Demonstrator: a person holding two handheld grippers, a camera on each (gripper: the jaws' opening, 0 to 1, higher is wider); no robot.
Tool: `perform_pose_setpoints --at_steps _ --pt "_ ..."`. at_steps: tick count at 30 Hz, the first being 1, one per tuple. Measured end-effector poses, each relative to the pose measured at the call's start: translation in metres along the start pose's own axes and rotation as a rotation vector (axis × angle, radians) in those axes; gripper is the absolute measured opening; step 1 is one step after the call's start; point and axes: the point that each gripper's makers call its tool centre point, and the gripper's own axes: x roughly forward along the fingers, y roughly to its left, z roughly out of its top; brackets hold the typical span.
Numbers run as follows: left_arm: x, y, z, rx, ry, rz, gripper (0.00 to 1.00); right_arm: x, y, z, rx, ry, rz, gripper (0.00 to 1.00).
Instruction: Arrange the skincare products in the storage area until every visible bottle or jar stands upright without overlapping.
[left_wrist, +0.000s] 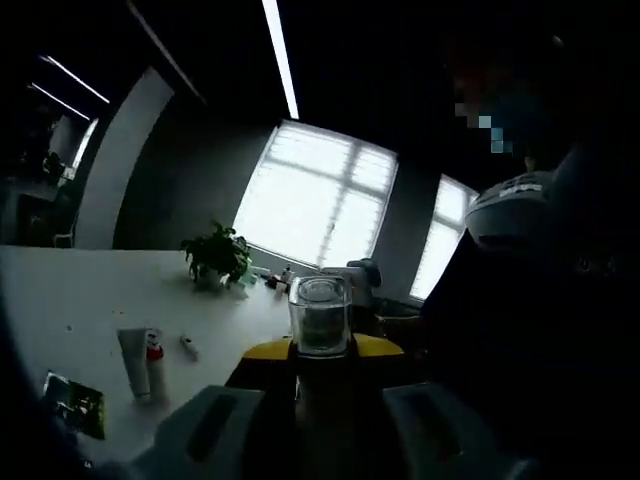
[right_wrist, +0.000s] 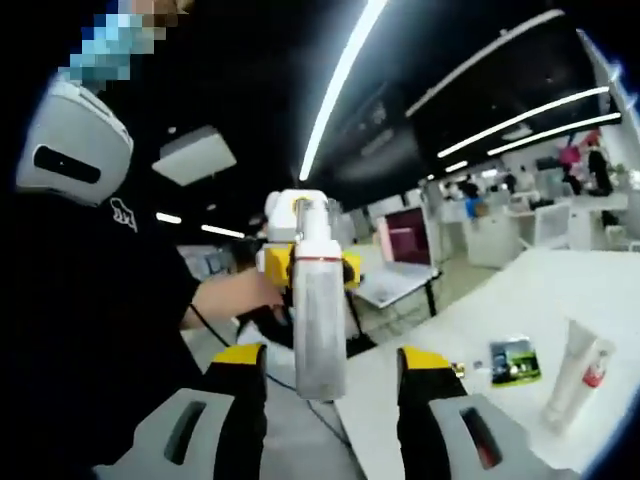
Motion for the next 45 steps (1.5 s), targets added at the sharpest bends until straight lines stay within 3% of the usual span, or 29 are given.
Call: perform_pose_setpoints --at_steps 5,8,10,14,16,18,20,22,23,24,25,27,30,35,37,42,44,45 --pt "0.008 -0.011 -0.008 0.03 0.044 -0.051 0.15 0.001 0.009 -0.001 -0.01 0.001 0.047 0.24" --pt "0.011 -0.011 -0.01 0.037 0.053 -0.045 0.15 -0.001 0.015 -0.003 -0.022 0.007 0.072 0.13" --pt "0.011 -0.01 -0.008 0.029 0.045 -0.048 0.15 0.0 0.011 0.0 -0.085 -0.013 0.032 0.12" --pt "0.012 -0.011 -0.003 0.031 0.022 -0.041 0.16 -0.001 0.011 0.005 -0.075 -0.054 0.006 0.11" --pt "0.013 -0.009 0.004 0.039 -0.021 -0.028 0.16 -0.002 0.009 0.011 -0.076 -0.082 -0.015 0.11" --pt "0.013 0.004 0.011 0.06 -0.065 0.055 0.21 -0.006 -0.004 0.017 -0.121 -0.101 -0.088 0.11" --pt "0.009 0.024 0.008 0.066 -0.055 0.18 0.29 -0.009 -0.014 0.02 -0.159 -0.092 -0.156 0.11" --pt "0.003 0.047 0.003 0.085 -0.059 0.359 0.42 -0.015 -0.03 0.027 -0.232 -0.091 -0.291 0.11" --pt "0.004 0.049 -0.002 0.092 -0.046 0.383 0.46 -0.018 -0.037 0.029 -0.27 -0.072 -0.355 0.11" --pt "-0.001 0.055 -0.003 0.081 -0.065 0.459 0.49 -0.02 -0.043 0.028 -0.32 -0.025 -0.414 0.11" --pt "-0.001 0.054 -0.003 0.078 -0.081 0.464 0.48 -0.024 -0.053 0.025 -0.432 0.056 -0.524 0.11" --pt "0.001 0.053 0.001 0.012 -0.167 0.492 0.45 -0.021 -0.055 0.024 -0.566 0.141 -0.604 0.11" --pt "0.001 0.054 0.008 -0.049 -0.284 0.52 0.46 -0.011 -0.049 0.029 -0.672 0.145 -0.655 0.11" --pt "0.005 0.06 0.0 -0.098 -0.338 0.596 0.41 -0.01 -0.056 0.034 -0.679 0.129 -0.785 0.12" --pt "0.004 0.058 0.003 -0.117 -0.384 0.616 0.38 -0.011 -0.057 0.033 -0.681 0.13 -0.79 0.12" --pt "-0.002 0.058 0.014 -0.09 -0.424 0.644 0.33 -0.015 -0.06 0.028 -0.678 0.146 -0.79 0.12" --pt "-0.002 0.055 0.013 -0.05 -0.4 0.633 0.16 -0.016 -0.063 0.029 -0.667 0.141 -0.801 0.12" --pt "-0.003 0.063 0.019 -0.045 -0.427 0.67 0.16 -0.015 -0.061 0.028 -0.652 0.134 -0.794 0.12"
